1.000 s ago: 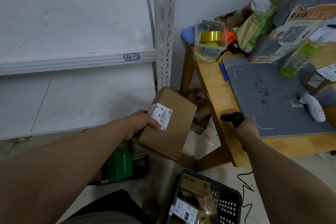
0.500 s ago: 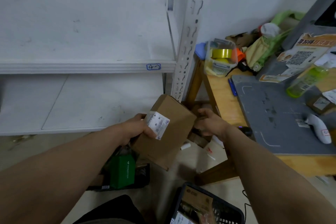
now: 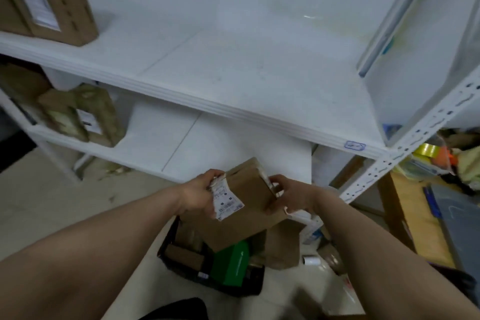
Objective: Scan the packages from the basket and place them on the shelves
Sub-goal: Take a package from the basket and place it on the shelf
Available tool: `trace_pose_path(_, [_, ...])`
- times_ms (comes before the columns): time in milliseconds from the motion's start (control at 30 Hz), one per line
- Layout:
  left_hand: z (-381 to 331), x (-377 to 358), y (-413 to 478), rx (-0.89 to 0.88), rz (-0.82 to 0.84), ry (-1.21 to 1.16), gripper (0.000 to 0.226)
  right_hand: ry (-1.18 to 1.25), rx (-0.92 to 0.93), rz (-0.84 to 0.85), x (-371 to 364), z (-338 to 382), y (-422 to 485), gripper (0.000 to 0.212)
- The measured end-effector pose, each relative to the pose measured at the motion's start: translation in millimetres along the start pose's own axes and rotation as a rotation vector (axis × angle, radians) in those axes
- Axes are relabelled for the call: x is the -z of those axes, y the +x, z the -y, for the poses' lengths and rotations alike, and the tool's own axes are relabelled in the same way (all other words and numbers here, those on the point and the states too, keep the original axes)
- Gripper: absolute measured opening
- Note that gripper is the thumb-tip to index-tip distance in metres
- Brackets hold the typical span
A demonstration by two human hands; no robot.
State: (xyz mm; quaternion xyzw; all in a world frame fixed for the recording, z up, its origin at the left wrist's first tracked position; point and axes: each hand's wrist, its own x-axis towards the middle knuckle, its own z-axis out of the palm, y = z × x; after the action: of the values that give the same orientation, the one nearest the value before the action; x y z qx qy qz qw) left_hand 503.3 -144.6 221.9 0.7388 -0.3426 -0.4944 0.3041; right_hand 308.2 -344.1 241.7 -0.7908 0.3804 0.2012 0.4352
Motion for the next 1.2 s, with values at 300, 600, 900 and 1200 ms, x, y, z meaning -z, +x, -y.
trace_pose_path(300, [135.6, 159.8, -94.0, 0.063, -0.147, -0.128, 0.099, -0.042, 0.157, 0.124, -120.3, 198.4, 56.1, 0.085])
trace_pose_path(600, [212.4, 245.6, -120.4, 0.2, -0.377, -0.253, 0.088, -0.432, 0.342, -0.143, -188.8, 336.3, 116.8, 0.091])
trace_pose_path(900, [244.0, 321.1, -64.8, 0.357, -0.421, -0.453, 0.045, -0.574, 0.284, -0.245, -186.9, 400.8, 219.6, 0.088])
trace_pose_path(1200, [250.7, 380.6, 4.7, 0.428, -0.46, -0.502, 0.034, -0.473, 0.071, -0.311, -164.5, 435.8, 325.4, 0.087])
